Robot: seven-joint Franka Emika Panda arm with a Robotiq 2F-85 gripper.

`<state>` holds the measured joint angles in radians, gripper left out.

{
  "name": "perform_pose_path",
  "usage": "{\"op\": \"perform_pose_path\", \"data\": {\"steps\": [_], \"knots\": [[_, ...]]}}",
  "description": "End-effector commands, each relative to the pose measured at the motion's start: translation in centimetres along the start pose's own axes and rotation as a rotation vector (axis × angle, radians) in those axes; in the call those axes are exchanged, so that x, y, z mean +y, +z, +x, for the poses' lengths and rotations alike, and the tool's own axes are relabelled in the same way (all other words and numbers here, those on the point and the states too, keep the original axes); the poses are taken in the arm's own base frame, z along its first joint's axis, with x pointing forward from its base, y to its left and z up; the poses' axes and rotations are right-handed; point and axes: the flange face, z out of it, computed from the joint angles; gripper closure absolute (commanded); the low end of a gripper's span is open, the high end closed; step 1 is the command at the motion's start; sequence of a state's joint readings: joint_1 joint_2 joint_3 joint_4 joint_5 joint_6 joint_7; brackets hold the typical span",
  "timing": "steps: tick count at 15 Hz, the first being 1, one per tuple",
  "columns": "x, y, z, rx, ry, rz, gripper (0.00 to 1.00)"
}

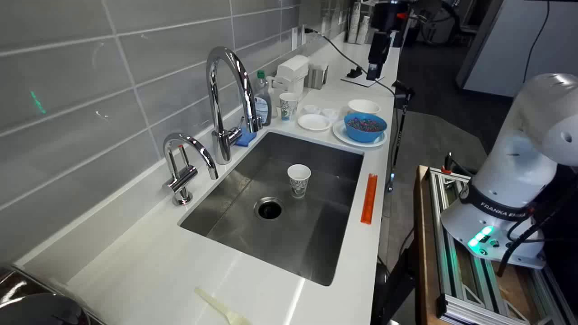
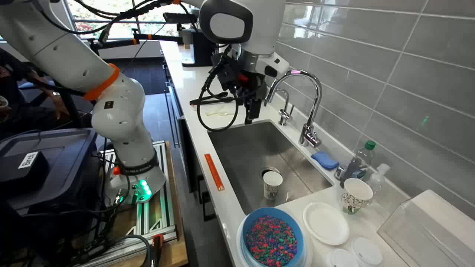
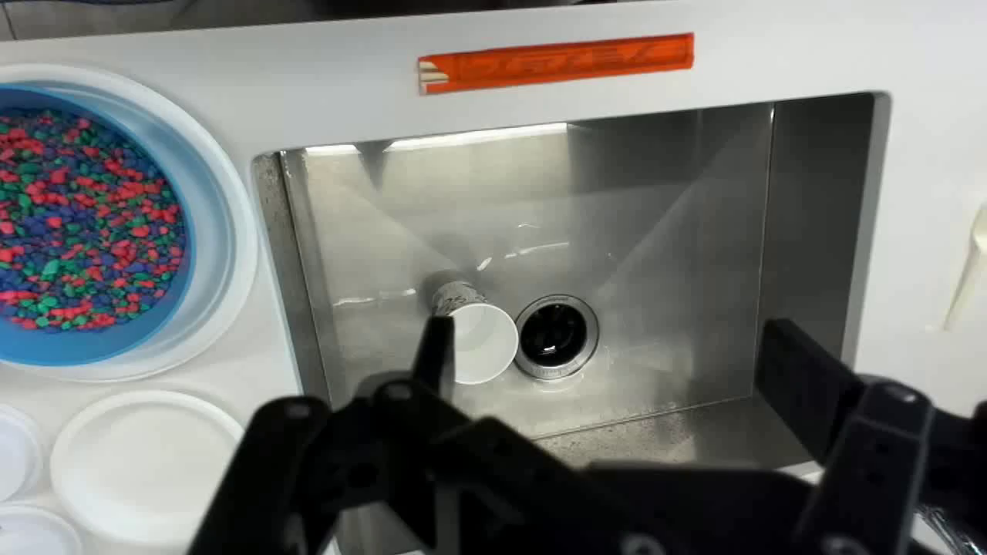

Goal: Pour the contents in the cup inside the sink into the cup on the counter

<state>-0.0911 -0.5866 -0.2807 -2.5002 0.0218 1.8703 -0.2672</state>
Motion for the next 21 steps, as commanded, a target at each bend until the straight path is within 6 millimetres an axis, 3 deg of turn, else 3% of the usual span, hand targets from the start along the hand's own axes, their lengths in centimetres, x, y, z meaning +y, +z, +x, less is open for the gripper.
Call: {"op": "perform_pose_path", "data": {"steps": [1, 8, 13, 16, 20, 21], "knots": [[0.0, 0.0, 0.0, -0.001, 0.0, 0.0, 0.0], [-0.6, 0.5, 0.6, -0.019, -0.016, -0.008, 0.0], [-4.1, 6.9, 5.8, 0.026, -0.084, -0.071, 0.0], [-6.2, 12.4, 8.5, 0.044, -0.151, -0.153, 0.0], [-7.5, 19.1, 11.7, -0.039, -0.212, -0.138, 0.0], [-7.2, 16.5, 9.8, 0.01, -0.182, -0.153, 0.0]]}}
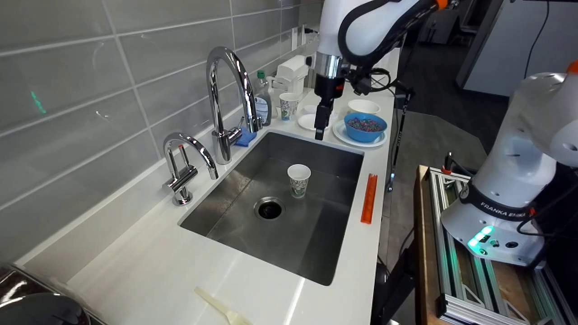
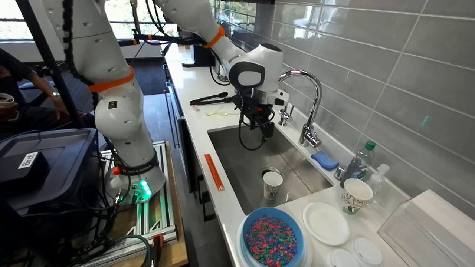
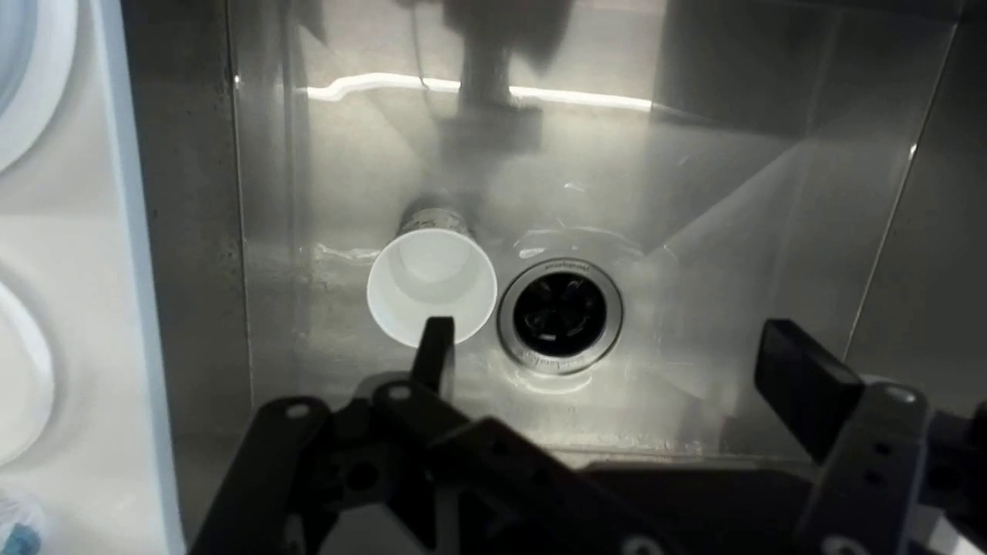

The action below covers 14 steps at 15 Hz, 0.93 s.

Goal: Pour the contents in the cup inside the sink into the cup on the counter

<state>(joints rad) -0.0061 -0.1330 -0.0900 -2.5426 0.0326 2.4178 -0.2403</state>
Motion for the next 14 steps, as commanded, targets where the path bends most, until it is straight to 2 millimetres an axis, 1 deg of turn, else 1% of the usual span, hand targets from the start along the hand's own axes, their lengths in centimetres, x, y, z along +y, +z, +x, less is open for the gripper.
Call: {"op": "perform_pose_path", "data": {"steps": [1, 2, 3, 5, 7, 8, 12, 14], "knots": [[-0.3, 1.3, 0.5, -0.029, -0.013, 0.003, 0.0], [-0.5, 2.2, 1.0, -0.047, -0.02, 0.005, 0.0], [-0.5, 2.6, 1.4, -0.054, -0.024, 0.005, 0.0], [-0.4, 2.6, 1.8, -0.052, -0.028, 0.004, 0.0], [0.3, 4.0, 2.1, -0.056, 0.03, -0.039, 0.0], [1.1, 4.9, 2.2, -0.018, 0.101, -0.064, 0.0], [2.6, 6.8, 2.7, 0.189, 0.224, -0.112, 0.0], [3.5, 8.3, 2.7, 0.249, 0.258, -0.141, 0.0]]}}
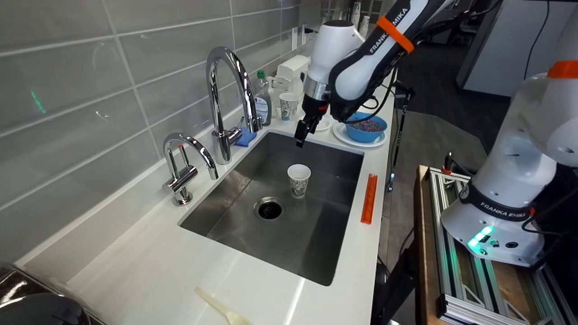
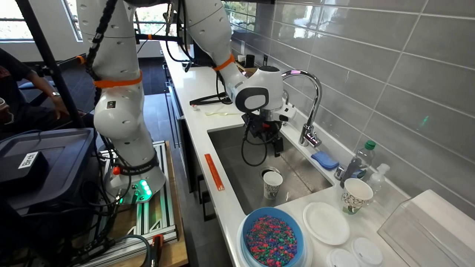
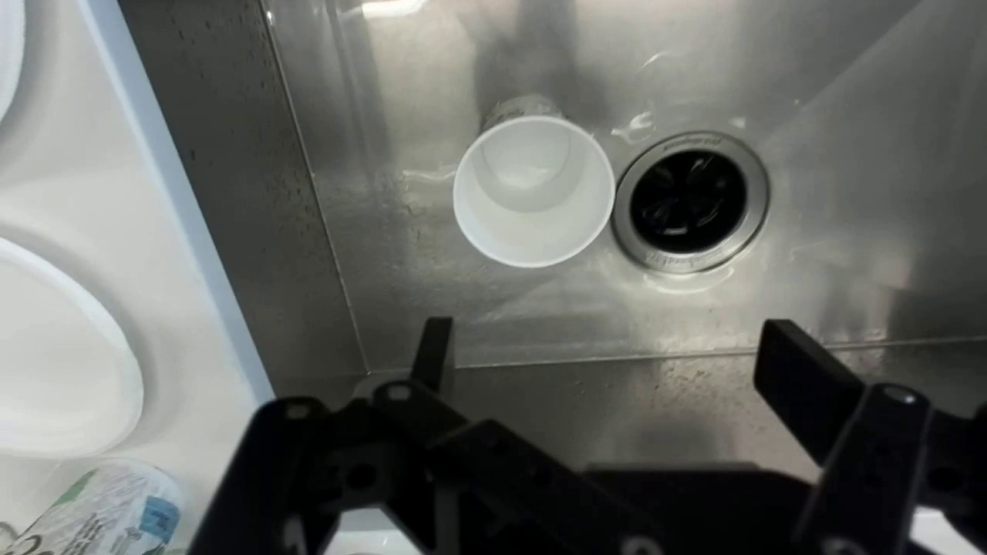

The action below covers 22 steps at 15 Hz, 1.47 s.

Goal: Pour the contents in the cup inside the sink into the cup on the counter

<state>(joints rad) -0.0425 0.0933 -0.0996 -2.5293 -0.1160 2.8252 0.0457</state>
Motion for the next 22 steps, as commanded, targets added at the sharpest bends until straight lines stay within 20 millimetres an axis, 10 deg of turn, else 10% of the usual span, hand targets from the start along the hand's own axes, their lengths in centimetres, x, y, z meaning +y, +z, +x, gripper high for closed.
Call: {"op": "perform_pose_path", "data": {"steps": [1, 11, 22], "knots": [[1.2, 3.1, -0.5, 0.072, 0.066, -0.045, 0.0], [2.4, 4.2, -0.7, 0.085, 0.04, -0.055, 0.0], [4.2, 11.3, -0.7, -0.028, -0.076, -0.079, 0.0]]}}
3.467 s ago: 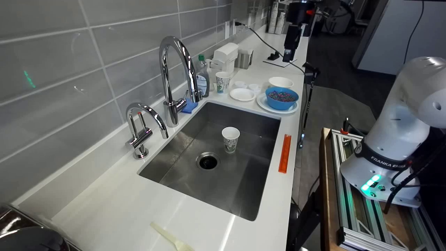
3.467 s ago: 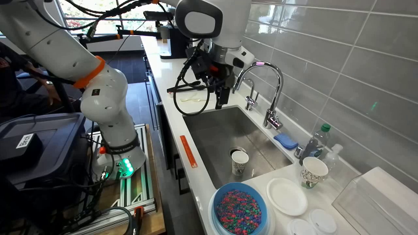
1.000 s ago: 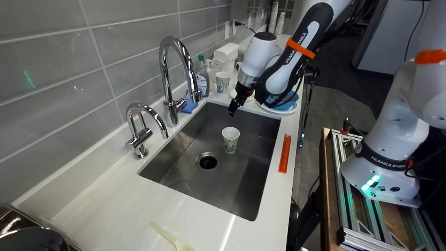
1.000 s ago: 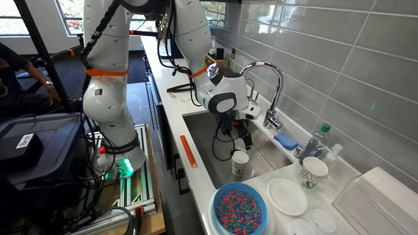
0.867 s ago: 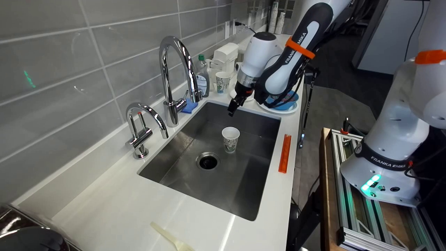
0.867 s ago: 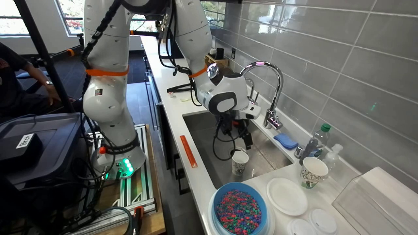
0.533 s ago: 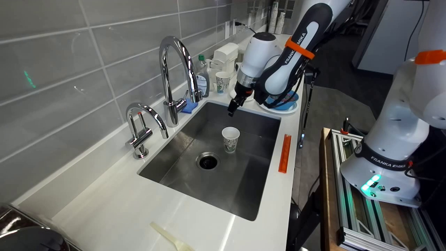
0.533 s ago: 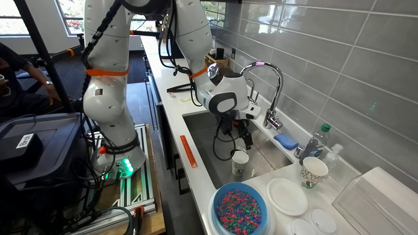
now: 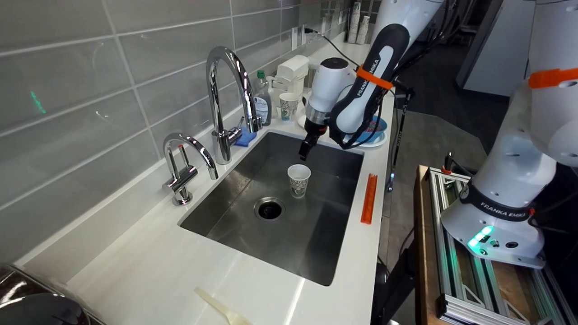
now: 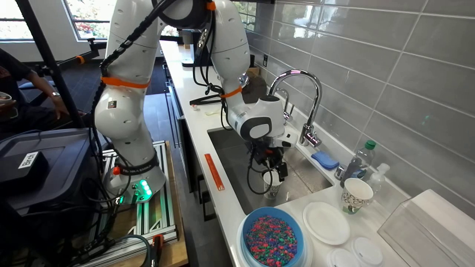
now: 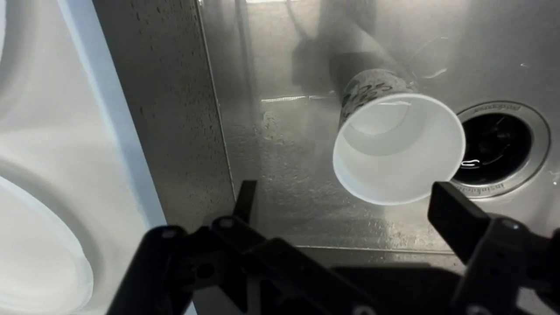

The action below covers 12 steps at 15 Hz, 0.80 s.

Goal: Pour the contents in the cup inside the sink into the cup on the counter

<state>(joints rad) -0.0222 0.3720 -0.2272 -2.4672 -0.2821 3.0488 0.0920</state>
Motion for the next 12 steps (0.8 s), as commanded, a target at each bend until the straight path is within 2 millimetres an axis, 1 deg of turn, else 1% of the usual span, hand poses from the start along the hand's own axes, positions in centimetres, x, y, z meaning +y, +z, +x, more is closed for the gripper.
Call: {"op": "perform_pose_path", "data": {"steps": [1, 6, 12], "knots": [[0.3, 2.6, 0.4, -0.029, -0.038, 0.003, 0.0], [0.5, 4.5, 0.6, -0.059, -0.072, 0.004, 0.0], [-0.1, 6.4, 0.8, -0.065, -0.131, 0.018, 0.0]]}}
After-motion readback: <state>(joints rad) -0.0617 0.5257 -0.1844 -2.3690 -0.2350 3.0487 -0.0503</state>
